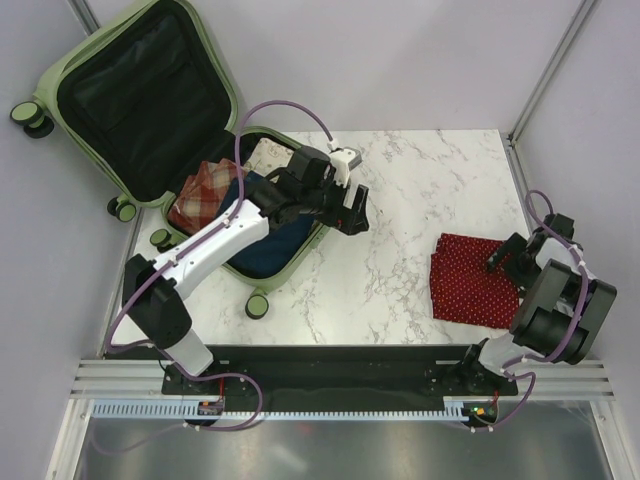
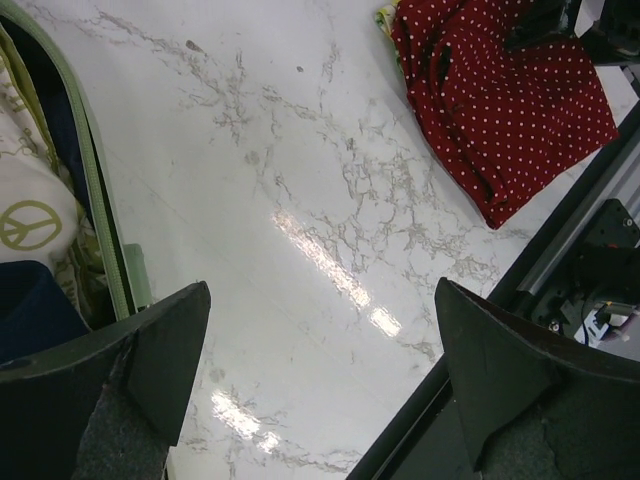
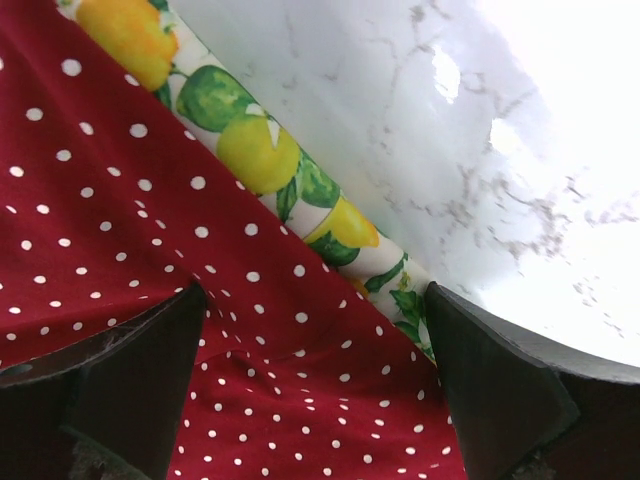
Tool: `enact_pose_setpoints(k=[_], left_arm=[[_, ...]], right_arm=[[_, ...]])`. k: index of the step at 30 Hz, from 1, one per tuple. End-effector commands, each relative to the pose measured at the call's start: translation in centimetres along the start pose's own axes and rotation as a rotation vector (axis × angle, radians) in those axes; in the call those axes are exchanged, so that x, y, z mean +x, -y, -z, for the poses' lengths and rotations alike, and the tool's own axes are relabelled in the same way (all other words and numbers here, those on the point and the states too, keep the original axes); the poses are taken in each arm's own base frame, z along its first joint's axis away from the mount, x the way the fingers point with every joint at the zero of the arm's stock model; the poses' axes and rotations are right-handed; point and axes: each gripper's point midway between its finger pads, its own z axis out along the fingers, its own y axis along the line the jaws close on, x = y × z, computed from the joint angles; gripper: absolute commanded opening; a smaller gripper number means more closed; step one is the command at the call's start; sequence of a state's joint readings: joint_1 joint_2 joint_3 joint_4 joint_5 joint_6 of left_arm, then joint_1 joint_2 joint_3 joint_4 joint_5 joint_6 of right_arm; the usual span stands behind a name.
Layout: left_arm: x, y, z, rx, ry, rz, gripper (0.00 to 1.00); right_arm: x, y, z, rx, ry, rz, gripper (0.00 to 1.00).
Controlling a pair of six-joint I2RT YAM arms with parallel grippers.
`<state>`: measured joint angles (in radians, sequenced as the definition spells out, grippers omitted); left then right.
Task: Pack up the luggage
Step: Move the clothes to the center of the board.
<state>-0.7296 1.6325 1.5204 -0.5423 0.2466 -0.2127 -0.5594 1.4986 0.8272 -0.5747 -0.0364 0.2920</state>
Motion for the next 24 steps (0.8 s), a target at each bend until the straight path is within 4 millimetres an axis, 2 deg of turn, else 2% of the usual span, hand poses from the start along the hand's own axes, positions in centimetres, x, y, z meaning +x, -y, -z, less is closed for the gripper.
enact_pose_setpoints(k=[1,4,8,13,15,18,20,24], left_arm=[[-2.0,0.0,1.8,0.002,0.079,-0.113,1.00],[-2.2,-0.7,2.1,-0.012,0.085,-0.116,1.00],[-1.4,-0.9,1.8,-0.015,0.069,-0.086,1.00],[0.1,-1.0,1.4,-0.006,0.045,-0.061,1.00],[0.5,-1.1,1.4,-0.004,0.040,-0.062,1.00],[1.0,-1.4,1.1,-0.003,0.025,-0.052,1.00],[1.3,-1.6,0.9,0.002,0.018,-0.031,1.00],[2.2,-1.3,-0.4,0.041,-0.008,0.006,1.00]], right_arm=[[0.4,-1.5,-0.8,-0.086,-0.028,-0.002,0.98],[1.4,-2.3,-1.0,-0.111,-0.064,0.012,0.98],[3.3,-3.4,-1.2,-0.112,-0.103,0.026,0.98],[6.2,-7.2,-0.6,-0.178,-0.127,0.037,0.98],[6.8,-9.3,0.2,-0.229,-0.113,0.003,0.98],[7.4,-11.0,1.5,-0.284,-0.093,-0.038,0.98],[7.4,-11.8,2.5,-0.315,-0.074,-0.067,0.98],[8.9,-13.4,3.9,-0.366,-0.073,-0.047,0.98]])
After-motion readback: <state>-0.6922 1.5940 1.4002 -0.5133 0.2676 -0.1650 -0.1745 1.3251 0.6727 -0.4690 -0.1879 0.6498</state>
